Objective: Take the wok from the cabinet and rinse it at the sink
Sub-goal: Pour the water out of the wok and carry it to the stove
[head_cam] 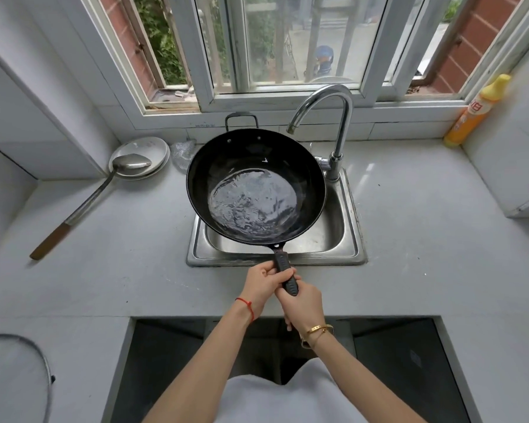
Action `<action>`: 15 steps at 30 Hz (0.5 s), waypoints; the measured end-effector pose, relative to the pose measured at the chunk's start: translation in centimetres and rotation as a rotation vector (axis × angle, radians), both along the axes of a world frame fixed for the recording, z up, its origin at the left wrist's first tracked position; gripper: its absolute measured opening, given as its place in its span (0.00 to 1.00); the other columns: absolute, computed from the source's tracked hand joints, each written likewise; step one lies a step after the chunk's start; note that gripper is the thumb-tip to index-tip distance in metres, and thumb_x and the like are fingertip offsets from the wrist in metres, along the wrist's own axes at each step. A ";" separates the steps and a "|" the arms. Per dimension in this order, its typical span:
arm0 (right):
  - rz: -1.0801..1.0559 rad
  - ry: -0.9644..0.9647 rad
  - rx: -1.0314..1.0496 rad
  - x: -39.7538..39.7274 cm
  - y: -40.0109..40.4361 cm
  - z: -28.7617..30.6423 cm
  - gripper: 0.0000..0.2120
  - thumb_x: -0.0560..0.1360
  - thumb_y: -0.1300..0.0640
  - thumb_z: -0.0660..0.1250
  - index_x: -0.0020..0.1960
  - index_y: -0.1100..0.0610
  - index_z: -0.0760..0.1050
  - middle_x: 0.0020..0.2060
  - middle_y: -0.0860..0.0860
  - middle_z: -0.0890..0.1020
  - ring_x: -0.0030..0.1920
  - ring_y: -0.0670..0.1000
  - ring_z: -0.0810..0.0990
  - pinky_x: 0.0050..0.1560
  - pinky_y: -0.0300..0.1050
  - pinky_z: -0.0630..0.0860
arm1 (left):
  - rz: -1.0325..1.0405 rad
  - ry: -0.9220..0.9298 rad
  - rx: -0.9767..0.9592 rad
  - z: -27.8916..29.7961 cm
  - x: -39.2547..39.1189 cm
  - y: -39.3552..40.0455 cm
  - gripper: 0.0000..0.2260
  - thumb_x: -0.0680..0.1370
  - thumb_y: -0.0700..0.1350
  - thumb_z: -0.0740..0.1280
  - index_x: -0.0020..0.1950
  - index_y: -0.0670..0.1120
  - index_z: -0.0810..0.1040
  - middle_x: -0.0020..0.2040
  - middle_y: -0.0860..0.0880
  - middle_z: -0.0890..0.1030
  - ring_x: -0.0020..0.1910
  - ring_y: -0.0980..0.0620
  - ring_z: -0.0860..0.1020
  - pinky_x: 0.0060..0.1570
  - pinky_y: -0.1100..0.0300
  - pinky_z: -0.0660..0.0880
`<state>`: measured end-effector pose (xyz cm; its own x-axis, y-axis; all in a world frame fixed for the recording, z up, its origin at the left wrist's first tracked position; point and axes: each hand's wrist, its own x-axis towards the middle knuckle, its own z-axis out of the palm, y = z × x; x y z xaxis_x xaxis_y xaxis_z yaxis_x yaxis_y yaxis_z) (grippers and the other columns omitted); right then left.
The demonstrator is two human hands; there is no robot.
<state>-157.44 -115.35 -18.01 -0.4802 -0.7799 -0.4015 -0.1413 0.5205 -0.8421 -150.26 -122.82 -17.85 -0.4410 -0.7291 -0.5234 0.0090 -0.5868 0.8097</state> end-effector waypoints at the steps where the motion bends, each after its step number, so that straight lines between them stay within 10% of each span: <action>1: -0.005 -0.024 0.001 0.0 -0.1 0.1 0.08 0.77 0.54 0.66 0.41 0.56 0.76 0.26 0.53 0.78 0.20 0.50 0.75 0.21 0.41 0.73 | 0.010 -0.010 -0.011 0.0 0.0 0.0 0.09 0.75 0.29 0.69 0.54 0.32 0.78 0.45 0.39 0.83 0.38 0.51 0.85 0.41 0.62 0.81; 15: -0.022 -0.343 -0.014 1.3 -0.8 1.8 0.10 0.78 0.61 0.64 0.38 0.61 0.72 0.22 0.52 0.73 0.18 0.49 0.70 0.19 0.38 0.69 | 0.065 -0.218 -0.182 0.8 1.5 -0.3 0.05 0.72 0.34 0.74 0.46 0.40 0.83 0.41 0.44 0.87 0.44 0.47 0.86 0.47 0.58 0.81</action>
<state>-156.17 -116.16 -16.23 -0.3354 -0.7775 -0.5320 0.1623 0.5085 -0.8456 -148.73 -123.12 -17.00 -0.2818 -0.8425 -0.4592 -0.1442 -0.4359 0.8883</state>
